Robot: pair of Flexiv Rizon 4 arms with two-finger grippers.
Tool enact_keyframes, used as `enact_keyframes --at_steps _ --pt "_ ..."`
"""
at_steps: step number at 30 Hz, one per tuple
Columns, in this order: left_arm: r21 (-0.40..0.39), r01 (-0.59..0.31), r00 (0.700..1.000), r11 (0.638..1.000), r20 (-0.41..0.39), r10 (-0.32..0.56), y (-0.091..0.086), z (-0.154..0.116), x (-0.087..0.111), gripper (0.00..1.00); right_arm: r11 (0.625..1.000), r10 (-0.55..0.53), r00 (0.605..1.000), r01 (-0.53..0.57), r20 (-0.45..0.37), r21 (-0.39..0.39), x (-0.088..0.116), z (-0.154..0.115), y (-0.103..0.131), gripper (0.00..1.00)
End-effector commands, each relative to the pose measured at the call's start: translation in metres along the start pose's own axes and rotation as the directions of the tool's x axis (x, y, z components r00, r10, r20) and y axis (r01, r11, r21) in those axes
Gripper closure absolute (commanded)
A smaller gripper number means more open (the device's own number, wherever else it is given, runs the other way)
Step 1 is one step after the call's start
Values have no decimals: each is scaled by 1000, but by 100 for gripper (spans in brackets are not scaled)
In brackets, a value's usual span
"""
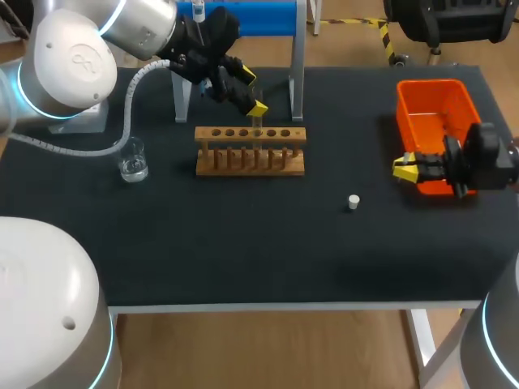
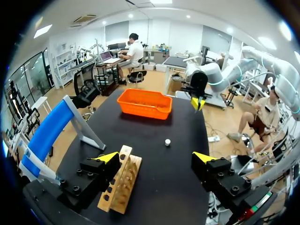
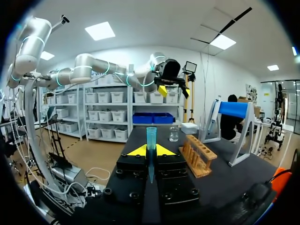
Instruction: Invert the test tube, pick up the pipette, mount the tip to pipette, aspirate from beaker and dispense into the tube, eject the tip, return the pipette, and cap with the stopper.
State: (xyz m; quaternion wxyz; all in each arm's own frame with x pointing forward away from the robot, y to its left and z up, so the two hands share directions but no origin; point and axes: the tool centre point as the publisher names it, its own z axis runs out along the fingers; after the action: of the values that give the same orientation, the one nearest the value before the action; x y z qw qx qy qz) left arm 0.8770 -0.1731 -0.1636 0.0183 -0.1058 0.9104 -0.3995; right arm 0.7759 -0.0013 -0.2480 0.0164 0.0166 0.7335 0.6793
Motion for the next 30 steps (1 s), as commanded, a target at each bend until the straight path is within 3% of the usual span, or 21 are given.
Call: enact_keyframes --at_steps 1,25,30 --pt "-5 2 1000 1000 -1 -2 -1 0 0 0 1000 0 1000 0 4 4 2 0 1 100" --pt "-5 2 1000 1000 -1 -2 -1 0 0 0 1000 0 1000 0 4 4 2 0 1 100" --pt "-34 102 991 994 95 -99 34 -32 -28 0 1000 0 1000 0 4 4 2 0 1 100"
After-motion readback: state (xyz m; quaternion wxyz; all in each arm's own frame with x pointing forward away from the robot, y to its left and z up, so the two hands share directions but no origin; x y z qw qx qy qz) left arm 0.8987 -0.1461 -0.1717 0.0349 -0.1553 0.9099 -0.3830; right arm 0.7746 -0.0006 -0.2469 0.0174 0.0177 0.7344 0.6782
